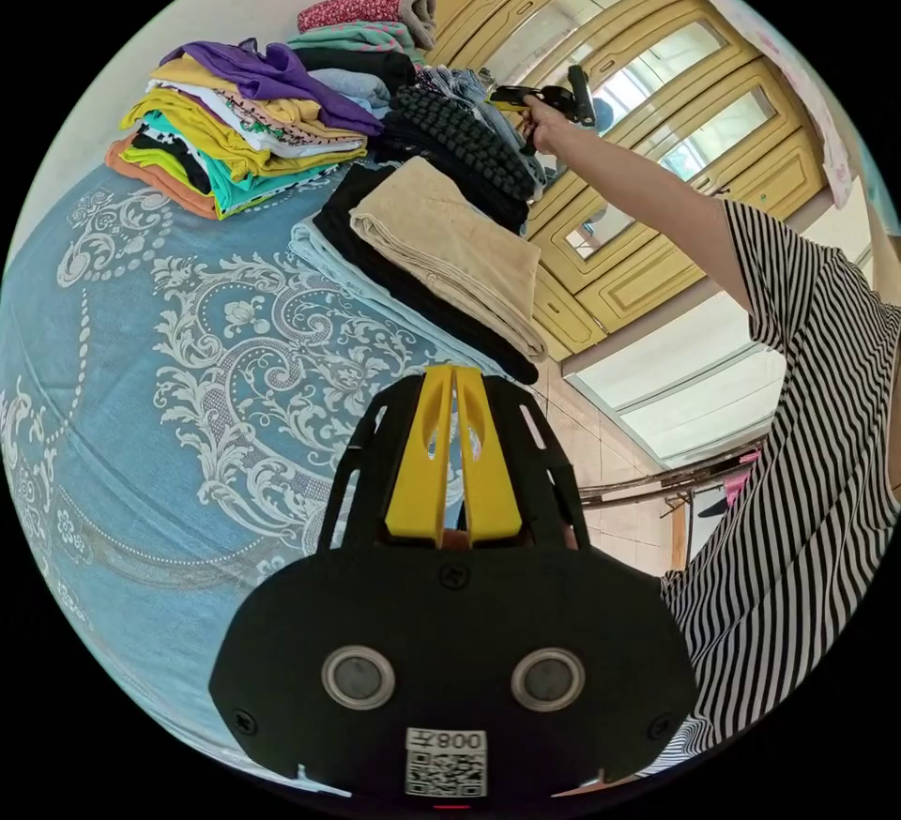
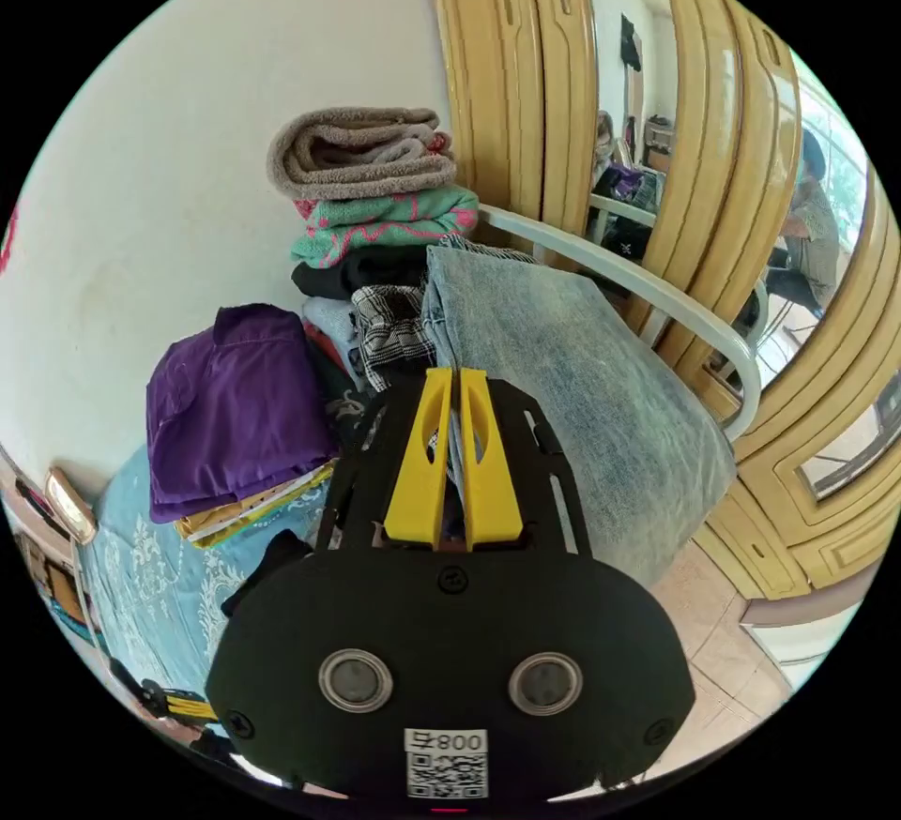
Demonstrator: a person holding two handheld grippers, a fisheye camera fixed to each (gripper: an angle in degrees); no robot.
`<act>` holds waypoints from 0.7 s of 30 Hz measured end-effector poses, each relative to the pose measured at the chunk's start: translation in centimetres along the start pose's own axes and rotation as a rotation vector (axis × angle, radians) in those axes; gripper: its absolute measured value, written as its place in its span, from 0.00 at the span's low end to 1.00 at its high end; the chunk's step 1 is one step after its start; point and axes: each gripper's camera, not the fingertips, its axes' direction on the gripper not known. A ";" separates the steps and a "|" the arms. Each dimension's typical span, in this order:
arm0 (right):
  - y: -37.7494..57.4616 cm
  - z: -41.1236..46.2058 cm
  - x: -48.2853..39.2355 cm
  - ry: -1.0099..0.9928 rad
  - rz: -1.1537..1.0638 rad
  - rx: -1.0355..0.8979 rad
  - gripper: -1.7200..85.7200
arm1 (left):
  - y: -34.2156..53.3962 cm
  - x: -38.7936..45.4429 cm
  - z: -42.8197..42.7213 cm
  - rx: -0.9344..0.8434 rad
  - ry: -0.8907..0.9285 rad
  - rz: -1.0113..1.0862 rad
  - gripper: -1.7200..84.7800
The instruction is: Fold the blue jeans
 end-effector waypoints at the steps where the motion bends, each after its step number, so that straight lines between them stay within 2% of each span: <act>1: 0.3 -1.0 0.7 -0.068 0.048 0.019 0.03 | 0.3 0.1 -0.6 0.006 0.000 0.001 0.02; 5: 2.5 -5.6 2.5 -0.309 0.112 0.097 0.03 | 2.6 1.0 -5.6 0.056 0.007 0.018 0.02; 9: 4.8 -10.7 1.3 -0.487 0.069 0.169 0.03 | 4.8 2.1 -11.3 0.122 0.009 0.033 0.02; 14: 7.7 -16.8 -7.5 -0.651 -0.155 0.129 0.02 | 8.0 3.2 -19.5 0.281 0.056 0.008 0.02; 19: 12.7 -18.4 -16.8 -0.926 -0.213 0.069 0.02 | 13.1 4.1 -29.1 0.433 -0.006 -0.019 0.02; 21: 15.4 -18.4 -20.8 -0.994 -0.229 0.038 0.02 | 17.2 3.6 -34.0 0.514 -0.021 -0.097 0.02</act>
